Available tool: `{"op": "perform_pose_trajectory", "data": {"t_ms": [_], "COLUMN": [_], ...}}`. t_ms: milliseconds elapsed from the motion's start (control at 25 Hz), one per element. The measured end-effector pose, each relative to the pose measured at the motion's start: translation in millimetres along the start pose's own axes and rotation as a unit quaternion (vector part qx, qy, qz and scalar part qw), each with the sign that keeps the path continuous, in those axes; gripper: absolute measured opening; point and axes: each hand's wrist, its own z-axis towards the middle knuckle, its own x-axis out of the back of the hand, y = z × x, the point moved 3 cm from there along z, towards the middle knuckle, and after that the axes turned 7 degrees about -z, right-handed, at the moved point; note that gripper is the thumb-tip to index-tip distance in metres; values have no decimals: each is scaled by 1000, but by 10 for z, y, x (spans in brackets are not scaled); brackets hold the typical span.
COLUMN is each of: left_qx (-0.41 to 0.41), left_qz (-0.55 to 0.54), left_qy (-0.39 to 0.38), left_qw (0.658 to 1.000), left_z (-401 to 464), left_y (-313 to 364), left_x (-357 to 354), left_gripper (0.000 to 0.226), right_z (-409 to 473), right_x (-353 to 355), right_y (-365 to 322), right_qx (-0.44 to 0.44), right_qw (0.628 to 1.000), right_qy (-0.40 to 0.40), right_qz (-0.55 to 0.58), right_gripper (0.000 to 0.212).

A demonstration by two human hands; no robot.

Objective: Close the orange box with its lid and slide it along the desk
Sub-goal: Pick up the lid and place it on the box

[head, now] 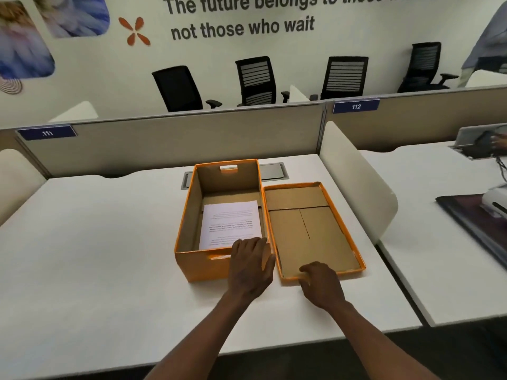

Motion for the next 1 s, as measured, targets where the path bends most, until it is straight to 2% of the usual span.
{"op": "perform_pose_trajectory", "data": {"t_ms": [120, 280, 440, 520, 600, 680, 760, 800, 840, 880, 920, 1000], "left_qx": [-15, 10, 14, 85, 229, 355, 433, 457, 471, 476, 476, 457], "left_qz": [13, -8, -120, -199, -278, -322, -433, -504, -551, -573, -576, -561], "left_qy": [8, 18, 131, 124, 53, -33, -105, -121, -122, -116, -109, -90], "left_qw": [1000, 1000, 984, 968, 931, 877, 783, 723, 678, 657, 656, 684], "left_z": [-14, -37, -185, -238, -263, -265, -181, -120, -46, 16, 50, 51], "left_y": [-9, 75, 340, 441, 490, 539, 597, 621, 618, 602, 583, 569], "left_x": [-41, -64, -35, -30, -103, -190, -257, -263, -253, -240, -225, -207], "left_gripper": [38, 46, 36, 23, 28, 46, 50, 43, 37, 31, 29, 33], "right_z": [55, 115, 134, 134, 143, 123, 67, 26, -14, -52, -79, -84], "right_x": [-22, -40, 53, 200, 370, 516, 621, 657, 686, 712, 742, 850], "right_y": [23, 64, 99, 96, 118, 153, 159, 144, 123, 104, 87, 73], "right_qx": [28, 54, 71, 80, 84, 90, 104, 109, 113, 118, 123, 122], "right_qw": [999, 998, 994, 987, 979, 971, 964, 962, 962, 964, 966, 963], "right_qy": [12, 15, 76, 116, 156, 184, 188, 177, 158, 135, 108, 51], "right_qz": [-38, -43, 40, 75, 98, 124, 158, 176, 190, 198, 202, 234], "right_gripper": [23, 22, 11, 11, 14, 15, 15, 15, 16, 15, 15, 18]}}
